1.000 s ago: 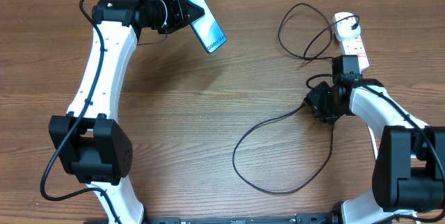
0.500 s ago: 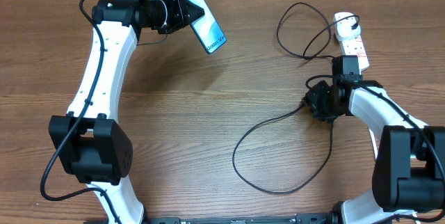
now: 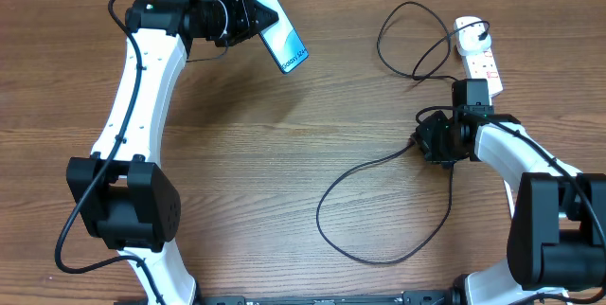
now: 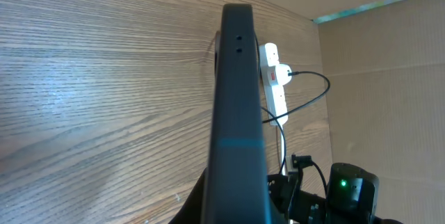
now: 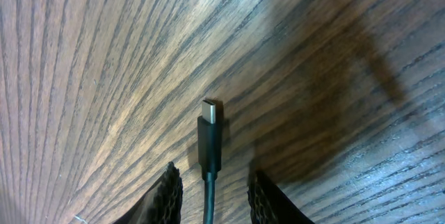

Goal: Plug charger to phone and switch on socket
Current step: 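Lower the right gripper over the black cable's USB-C plug, then close the right gripper on the USB-C plug end of the cable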

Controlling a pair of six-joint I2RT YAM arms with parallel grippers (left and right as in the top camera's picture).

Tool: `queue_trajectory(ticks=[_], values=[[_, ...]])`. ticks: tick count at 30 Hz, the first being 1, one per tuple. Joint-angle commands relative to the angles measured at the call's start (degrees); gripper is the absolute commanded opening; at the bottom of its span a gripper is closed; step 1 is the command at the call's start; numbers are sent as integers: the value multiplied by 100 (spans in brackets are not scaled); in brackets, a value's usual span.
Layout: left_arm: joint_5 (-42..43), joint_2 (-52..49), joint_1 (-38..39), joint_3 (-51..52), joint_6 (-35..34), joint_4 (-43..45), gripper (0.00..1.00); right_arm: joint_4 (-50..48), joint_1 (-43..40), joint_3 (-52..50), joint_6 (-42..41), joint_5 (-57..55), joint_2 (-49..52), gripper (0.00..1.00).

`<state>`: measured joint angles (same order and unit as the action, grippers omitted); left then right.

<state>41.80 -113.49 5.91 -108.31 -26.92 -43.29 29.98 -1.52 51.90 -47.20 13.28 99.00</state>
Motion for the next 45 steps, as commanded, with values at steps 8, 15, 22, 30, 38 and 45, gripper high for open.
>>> queue_trajectory(ticks=[8,15,22,30,38,45], values=[[127,31,26,-155,-33,20,4,-15,-11,-94,-55,35,-83,24],[127,31,26,-155,-33,17,4,-17,-11,-94,-55,57,-83,24],[127,31,26,-155,-33,15,4,-118,-11,-96,-87,57,-83,23],[127,31,26,-155,-33,15,4,-146,-9,-96,-120,98,-81,22],[129,31,26,-155,-33,7,4,-164,-9,-96,-120,101,66,21],[129,31,26,-155,-33,-17,4,-214,-11,-94,-118,101,111,17]])
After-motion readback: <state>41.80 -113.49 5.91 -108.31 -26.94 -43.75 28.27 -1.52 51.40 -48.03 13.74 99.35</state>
